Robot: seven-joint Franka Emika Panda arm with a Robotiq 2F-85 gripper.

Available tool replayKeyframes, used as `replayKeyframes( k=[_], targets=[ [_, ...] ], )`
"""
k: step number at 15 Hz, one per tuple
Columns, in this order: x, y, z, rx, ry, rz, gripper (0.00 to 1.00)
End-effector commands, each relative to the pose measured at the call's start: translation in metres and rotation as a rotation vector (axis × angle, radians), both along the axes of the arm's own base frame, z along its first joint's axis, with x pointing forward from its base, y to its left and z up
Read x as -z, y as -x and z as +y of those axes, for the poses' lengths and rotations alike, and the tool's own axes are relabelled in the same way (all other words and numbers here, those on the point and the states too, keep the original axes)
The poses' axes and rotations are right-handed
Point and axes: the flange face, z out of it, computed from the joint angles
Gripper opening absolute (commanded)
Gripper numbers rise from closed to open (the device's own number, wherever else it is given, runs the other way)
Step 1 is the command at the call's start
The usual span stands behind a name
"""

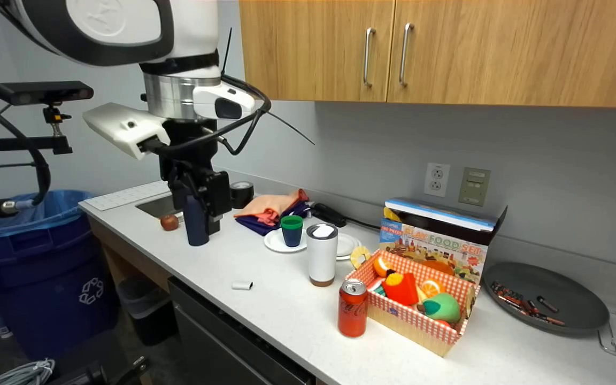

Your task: Open the first overhead cabinet door from the left

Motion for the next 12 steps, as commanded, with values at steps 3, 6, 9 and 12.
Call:
replayKeyframes(
  k=[3,6,9,12],
  targets=[
    [-0.006,-0.059,0.026,-0.087,0.101,-0.084,1.00],
    [-0.022,-0.098,0.045,-0.175,0.194,-0.204,1.00],
    [-0.033,-0.151,0.072,-0.222,0.272,-0.289,1.00],
    [-0.025,-0.123,0.065,-0.215,0.234,-0.256,1.00]
  ],
)
